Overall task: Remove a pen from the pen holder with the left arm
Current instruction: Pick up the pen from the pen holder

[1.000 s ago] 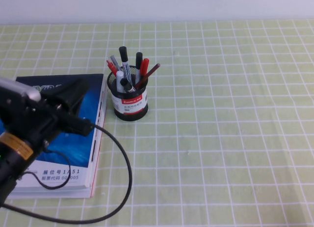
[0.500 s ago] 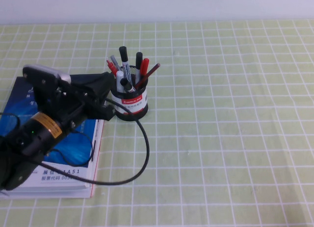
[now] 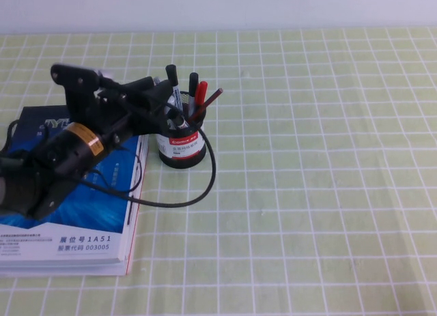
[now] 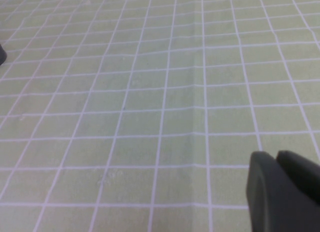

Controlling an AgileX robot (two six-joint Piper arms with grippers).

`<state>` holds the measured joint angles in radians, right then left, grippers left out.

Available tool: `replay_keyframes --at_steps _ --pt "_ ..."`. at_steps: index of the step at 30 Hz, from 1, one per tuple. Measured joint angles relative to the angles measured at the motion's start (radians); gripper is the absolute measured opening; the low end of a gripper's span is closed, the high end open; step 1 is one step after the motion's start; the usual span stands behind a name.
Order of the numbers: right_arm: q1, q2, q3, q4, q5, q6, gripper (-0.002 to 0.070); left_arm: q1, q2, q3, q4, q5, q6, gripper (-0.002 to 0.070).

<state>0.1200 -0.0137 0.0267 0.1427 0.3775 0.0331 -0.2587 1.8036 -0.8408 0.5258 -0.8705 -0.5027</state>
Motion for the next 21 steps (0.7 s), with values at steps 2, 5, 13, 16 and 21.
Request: replay_keyframes --at_steps 2,5,13,16,21 --pt "0.000 0.000 0.000 0.000 0.000 0.000 -0.0015 0.000 0.017 -0.023 0.004 0.000 -0.010 0.0253" --pt "0.000 0.000 0.000 0.000 0.000 0.000 -0.0015 -0.002 0.036 -0.043 0.029 -0.011 -0.040 0.0254" --pt "0.000 0.000 0.000 0.000 0.000 0.000 -0.0015 -0.004 0.042 -0.054 0.043 -0.026 -0.048 0.0255" --pt "0.000 0.000 0.000 0.000 0.000 0.000 -0.0015 -0.004 0.042 -0.065 0.044 -0.032 -0.050 0.0255" --pt "0.000 0.000 0.000 0.000 0.000 0.000 -0.0015 -0.004 0.038 -0.074 0.046 -0.057 -0.059 0.0255"
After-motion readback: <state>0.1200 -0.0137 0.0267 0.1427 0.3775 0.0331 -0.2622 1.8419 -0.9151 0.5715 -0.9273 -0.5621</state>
